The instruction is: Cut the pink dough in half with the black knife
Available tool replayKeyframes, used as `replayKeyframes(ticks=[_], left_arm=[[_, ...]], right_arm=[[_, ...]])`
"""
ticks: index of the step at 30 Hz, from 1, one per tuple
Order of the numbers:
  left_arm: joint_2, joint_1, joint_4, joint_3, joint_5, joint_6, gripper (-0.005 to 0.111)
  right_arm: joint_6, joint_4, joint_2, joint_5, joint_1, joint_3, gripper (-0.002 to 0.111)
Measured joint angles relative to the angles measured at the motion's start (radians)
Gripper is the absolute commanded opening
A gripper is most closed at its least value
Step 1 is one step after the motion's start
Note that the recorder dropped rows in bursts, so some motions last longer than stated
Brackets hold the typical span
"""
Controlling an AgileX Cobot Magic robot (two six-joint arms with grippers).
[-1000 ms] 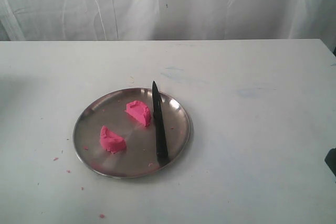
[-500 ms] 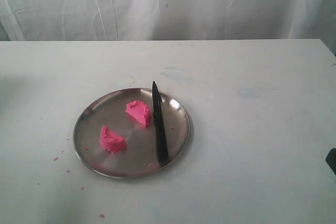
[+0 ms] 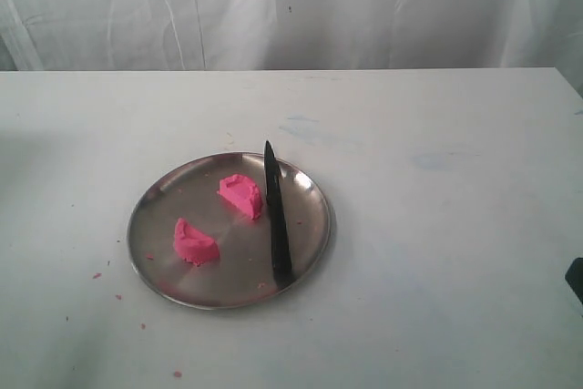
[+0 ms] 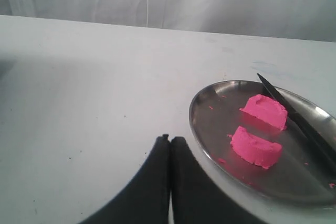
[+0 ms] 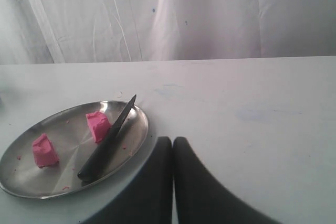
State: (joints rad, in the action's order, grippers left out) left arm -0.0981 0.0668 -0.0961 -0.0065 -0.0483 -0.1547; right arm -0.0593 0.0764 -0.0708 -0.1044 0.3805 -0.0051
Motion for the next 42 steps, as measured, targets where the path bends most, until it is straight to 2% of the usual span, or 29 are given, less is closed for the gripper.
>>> replayKeyframes(ticks=[10,42], left_arm=[[0.087,0.000,0.010,0.002,0.098,0.000,0.000],[0.093,0.000,0.010,0.004,0.104,-0.002,0.000]], right_arm=[[0.000,0.000,0.000,0.000,0.000,0.000,0.000],[0.000,0.000,0.000,0.000,0.000,0.000,0.000]])
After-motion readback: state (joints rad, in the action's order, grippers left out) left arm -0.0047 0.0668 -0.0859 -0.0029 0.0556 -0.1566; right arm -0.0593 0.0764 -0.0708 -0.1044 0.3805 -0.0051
